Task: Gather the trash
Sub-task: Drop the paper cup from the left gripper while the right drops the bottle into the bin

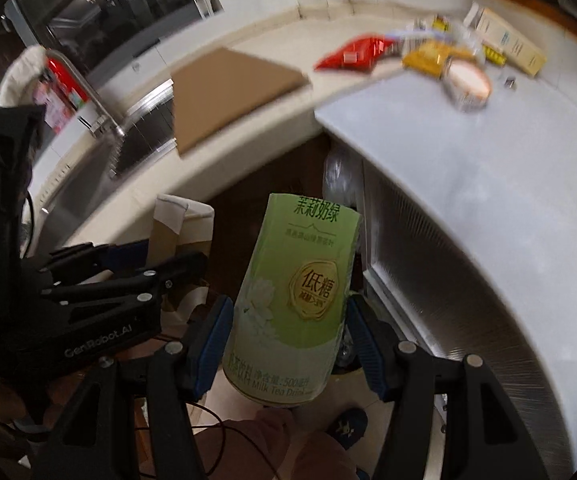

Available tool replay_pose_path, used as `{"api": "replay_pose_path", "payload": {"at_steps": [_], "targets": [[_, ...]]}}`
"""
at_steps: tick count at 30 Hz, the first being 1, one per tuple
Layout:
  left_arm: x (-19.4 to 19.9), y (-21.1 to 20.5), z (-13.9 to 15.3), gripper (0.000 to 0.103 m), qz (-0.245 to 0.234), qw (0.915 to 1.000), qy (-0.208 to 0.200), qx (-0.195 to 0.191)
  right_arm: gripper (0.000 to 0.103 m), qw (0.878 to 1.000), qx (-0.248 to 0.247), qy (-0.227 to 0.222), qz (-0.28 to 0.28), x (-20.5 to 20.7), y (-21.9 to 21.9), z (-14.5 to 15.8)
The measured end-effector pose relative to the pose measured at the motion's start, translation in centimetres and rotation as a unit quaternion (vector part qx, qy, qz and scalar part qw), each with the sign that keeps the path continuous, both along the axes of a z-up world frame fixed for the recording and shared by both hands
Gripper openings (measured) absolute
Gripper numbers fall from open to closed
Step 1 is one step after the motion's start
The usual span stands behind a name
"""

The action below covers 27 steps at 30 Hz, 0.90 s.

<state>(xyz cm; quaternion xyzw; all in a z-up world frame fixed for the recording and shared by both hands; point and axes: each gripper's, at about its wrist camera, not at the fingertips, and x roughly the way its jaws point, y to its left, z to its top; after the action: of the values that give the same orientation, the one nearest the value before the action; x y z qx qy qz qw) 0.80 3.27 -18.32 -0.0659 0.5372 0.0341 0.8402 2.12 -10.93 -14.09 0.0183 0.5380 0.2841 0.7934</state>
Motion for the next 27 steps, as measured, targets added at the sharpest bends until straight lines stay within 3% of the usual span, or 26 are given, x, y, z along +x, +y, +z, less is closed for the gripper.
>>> {"api": "replay_pose_path", "payload": {"at_steps": [9,16,22,23,27], "targets": [[2.1,0.5,-12.2,0.046,-0.028,0.9978,0.058,-0.014,0.06,0.996,-0.063,0.056,-0.02,0.6,1.9,-13.9],[4.2,-0.5,-21.7,0.047,-0.064,0.9932,0.097,-0.006,0.061,0.994,-0.072,0.079,-0.035,0.8,1.7,-22.8],[6.0,-0.9,-25.8,0.048,-0.09,0.9902,0.107,0.013,0.064,0.991,-0.067,0.102,-0.053,1.8,1.5,-28.8],[6.4,-0.7,-26.3,0.05,-0.09,0.9895,0.112,0.012,0.064,0.991,-0.067,0.098,-0.053,2.0,1.5,-29.5],[7.1,0.0,-26.8,0.08,-0.084,0.9899,0.113,0.015,0.067,0.992,-0.071,0.087,-0.053,1.9,1.9,-30.6]]}}
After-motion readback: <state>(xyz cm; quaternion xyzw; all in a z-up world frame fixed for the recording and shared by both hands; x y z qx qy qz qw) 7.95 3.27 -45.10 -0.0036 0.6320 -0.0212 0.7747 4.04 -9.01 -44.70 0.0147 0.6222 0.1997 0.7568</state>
